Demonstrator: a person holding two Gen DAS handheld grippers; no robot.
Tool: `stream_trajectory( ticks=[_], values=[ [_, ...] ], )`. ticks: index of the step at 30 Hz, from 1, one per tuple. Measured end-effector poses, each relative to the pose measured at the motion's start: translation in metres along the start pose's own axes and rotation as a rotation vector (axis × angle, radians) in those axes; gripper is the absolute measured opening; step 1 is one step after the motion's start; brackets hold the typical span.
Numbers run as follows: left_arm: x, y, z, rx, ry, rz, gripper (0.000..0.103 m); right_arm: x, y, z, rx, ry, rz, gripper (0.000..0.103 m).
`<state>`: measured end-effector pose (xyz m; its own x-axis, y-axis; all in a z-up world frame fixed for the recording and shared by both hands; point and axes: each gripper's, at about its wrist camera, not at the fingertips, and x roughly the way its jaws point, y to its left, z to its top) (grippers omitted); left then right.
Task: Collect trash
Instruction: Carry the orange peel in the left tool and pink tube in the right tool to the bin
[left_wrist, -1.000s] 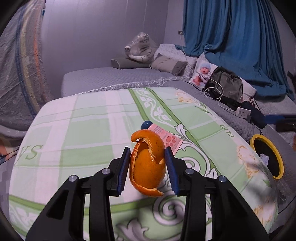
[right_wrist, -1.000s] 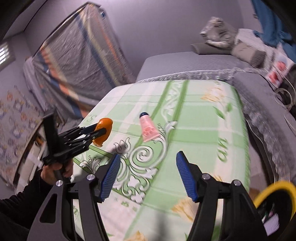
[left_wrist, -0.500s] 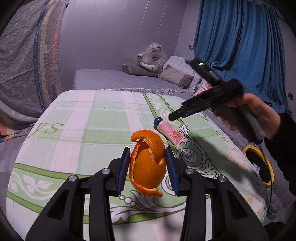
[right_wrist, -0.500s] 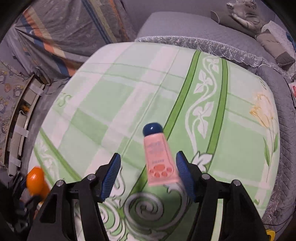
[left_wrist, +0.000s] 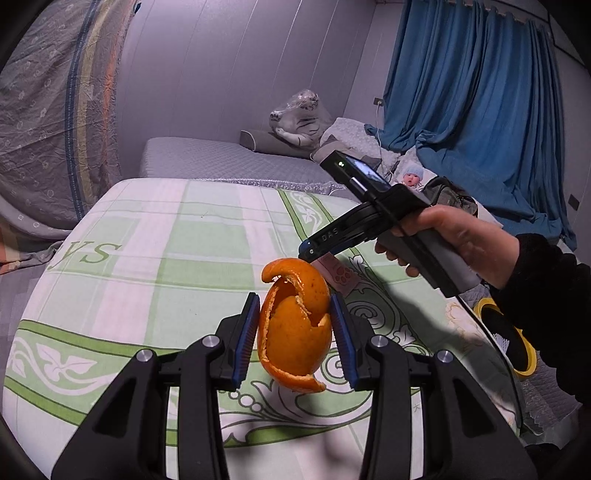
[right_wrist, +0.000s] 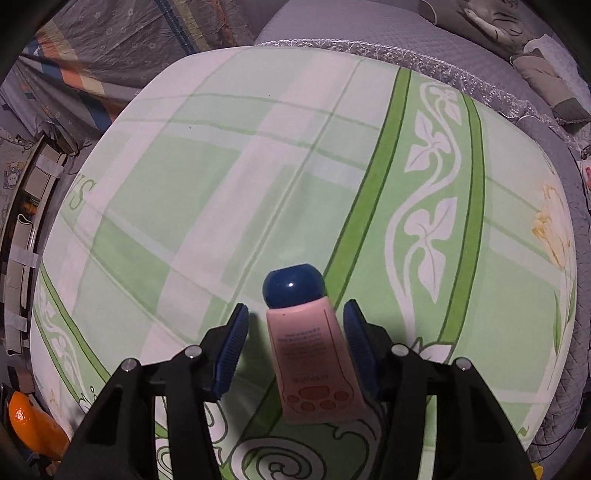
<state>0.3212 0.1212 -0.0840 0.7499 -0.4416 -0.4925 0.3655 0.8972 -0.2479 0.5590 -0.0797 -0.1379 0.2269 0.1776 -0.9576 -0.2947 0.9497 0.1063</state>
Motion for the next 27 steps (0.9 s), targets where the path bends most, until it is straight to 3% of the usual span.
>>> stream_trajectory(
  ticks=[2,6,12,21,27],
  values=[
    [0.0,0.001,0.0,-0.006,0.001,-0.001,0.037,0.004,-0.001,0.0,0.007,-0.008,-0.013,0.037],
    [-0.001,0.004,-0.001,-0.015,0.002,0.003,0.038,-0.003,-0.001,0.0,0.008,-0.047,-0.003,0.036],
    [-0.009,0.0,0.002,-0.005,-0.028,0.067,0.038,-0.044,-0.007,-0.02,0.014,-0.118,0.112,0.035],
    [-0.013,-0.024,0.02,0.02,-0.07,0.154,0.038,-0.137,-0.007,-0.1,-0.021,-0.281,0.214,0.035],
    [-0.024,-0.069,0.041,0.062,-0.128,0.138,0.038,-0.204,-0.024,-0.159,0.003,-0.432,0.265,0.035]
  ],
)
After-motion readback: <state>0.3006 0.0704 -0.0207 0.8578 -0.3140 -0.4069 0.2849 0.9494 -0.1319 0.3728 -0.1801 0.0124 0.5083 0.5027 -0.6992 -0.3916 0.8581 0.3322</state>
